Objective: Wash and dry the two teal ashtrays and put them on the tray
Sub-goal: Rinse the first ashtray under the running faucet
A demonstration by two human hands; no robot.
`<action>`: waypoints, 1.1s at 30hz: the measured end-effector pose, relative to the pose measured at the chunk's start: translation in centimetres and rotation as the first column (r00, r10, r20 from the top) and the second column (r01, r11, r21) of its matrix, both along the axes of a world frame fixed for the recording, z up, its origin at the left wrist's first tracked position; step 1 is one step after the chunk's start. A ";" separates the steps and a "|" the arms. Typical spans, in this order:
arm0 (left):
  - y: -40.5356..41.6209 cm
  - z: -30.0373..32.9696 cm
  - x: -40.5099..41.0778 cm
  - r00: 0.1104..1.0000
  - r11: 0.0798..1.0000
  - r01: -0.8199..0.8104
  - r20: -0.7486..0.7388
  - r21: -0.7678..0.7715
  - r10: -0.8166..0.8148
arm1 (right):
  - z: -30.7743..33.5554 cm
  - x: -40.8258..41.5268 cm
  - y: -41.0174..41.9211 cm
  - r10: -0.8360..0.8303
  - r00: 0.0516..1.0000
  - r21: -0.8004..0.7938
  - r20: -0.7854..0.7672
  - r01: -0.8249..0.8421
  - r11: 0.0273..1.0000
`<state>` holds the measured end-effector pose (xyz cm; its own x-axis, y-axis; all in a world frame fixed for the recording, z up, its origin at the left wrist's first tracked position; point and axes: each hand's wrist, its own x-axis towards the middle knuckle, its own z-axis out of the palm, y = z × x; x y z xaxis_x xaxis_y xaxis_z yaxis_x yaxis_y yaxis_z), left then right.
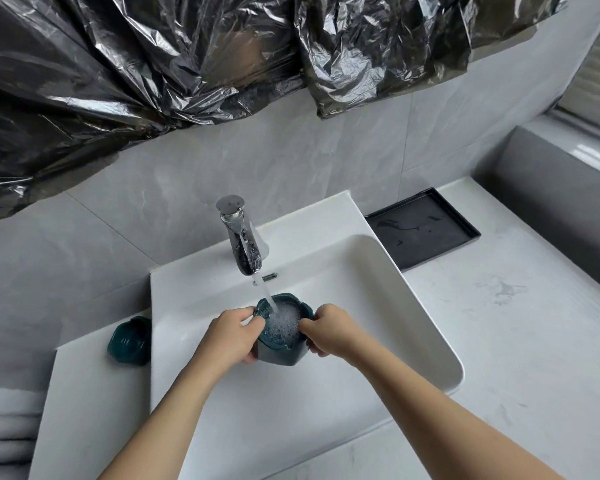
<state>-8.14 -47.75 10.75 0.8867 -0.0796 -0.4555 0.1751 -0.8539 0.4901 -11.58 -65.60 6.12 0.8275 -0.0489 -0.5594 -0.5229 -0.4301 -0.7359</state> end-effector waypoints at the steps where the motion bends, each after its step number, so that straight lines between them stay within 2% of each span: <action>1: -0.3 -0.2 0.0 1.000 1.000 -0.011 -0.008 -0.012 0.011 | 0.1 0.0 -0.3 0.007 1.000 -0.034 -0.001 -0.007 0.999; 6: -1.6 -0.7 0.2 0.996 0.991 -0.083 -0.022 -0.104 0.081 | 0.7 0.2 -1.5 0.026 0.999 -0.160 0.040 -0.019 0.987; 9: -1.6 -0.8 0.4 0.989 0.970 -0.143 -0.051 -0.199 0.135 | 0.4 -0.6 -1.7 0.101 0.977 -0.186 0.186 -0.066 0.980; 11: -1.3 -0.9 0.6 0.985 0.954 -0.168 -0.069 -0.247 0.156 | -0.4 -1.4 -2.1 0.293 0.884 -0.352 0.365 -0.160 0.922; 13: -1.2 -0.9 0.8 0.982 0.944 -0.189 -0.064 -0.271 0.178 | -1.7 -1.7 -2.5 0.498 0.691 -0.551 0.523 -0.171 0.817; 14: -1.2 -0.9 0.9 0.980 0.940 -0.197 -0.062 -0.280 0.187 | -2.3 -1.6 -2.4 0.577 0.601 -0.628 0.553 -0.155 0.763; 16: -1.2 -0.9 1.1 0.978 0.932 -0.209 -0.069 -0.295 0.197 | -3.0 -1.1 -1.7 0.681 0.519 -0.736 0.517 -0.137 0.663; 19: -1.5 -1.0 1.2 0.972 0.930 -0.234 -0.069 -0.285 0.223 | -3.7 -0.3 -0.1 0.714 0.521 -0.813 0.468 -0.064 0.579; 21: -1.8 -0.8 1.2 0.973 0.944 -0.230 -0.022 -0.236 0.232 | -4.5 0.2 0.2 0.701 0.516 -0.812 0.493 -0.018 0.584; 23: -1.8 -0.7 1.3 0.978 0.963 -0.202 0.008 -0.177 0.206 | -4.8 0.4 0.2 0.675 0.509 -0.774 0.534 -0.025 0.633; 26: -0.7 -0.8 1.8 0.993 0.975 -0.108 -0.061 -0.193 0.098 | -5.0 0.5 -0.2 0.585 0.546 -0.650 0.600 -0.093 0.754; 28: 0.5 -1.3 2.2 0.989 0.970 0.005 -0.144 -0.244 -0.041 | -5.0 0.4 -0.7 0.496 0.609 -0.540 0.619 -0.128 0.832; 30: 1.6 -1.9 2.4 0.951 0.937 0.141 -0.218 -0.321 -0.218 | -4.7 0.4 -1.3 0.383 0.713 -0.405 0.587 -0.150 0.902; 33: 2.3 -2.9 2.7 0.952 0.944 0.250 -0.125 -0.213 -0.280 | -4.4 0.5 -1.9 0.331 0.807 -0.307 0.489 -0.195 0.931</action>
<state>-5.42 -45.45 7.84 0.7430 -0.4018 -0.5352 0.0403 -0.7714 0.6351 -11.09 -67.54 1.77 0.9891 0.1428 -0.0372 0.0717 -0.6857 -0.7244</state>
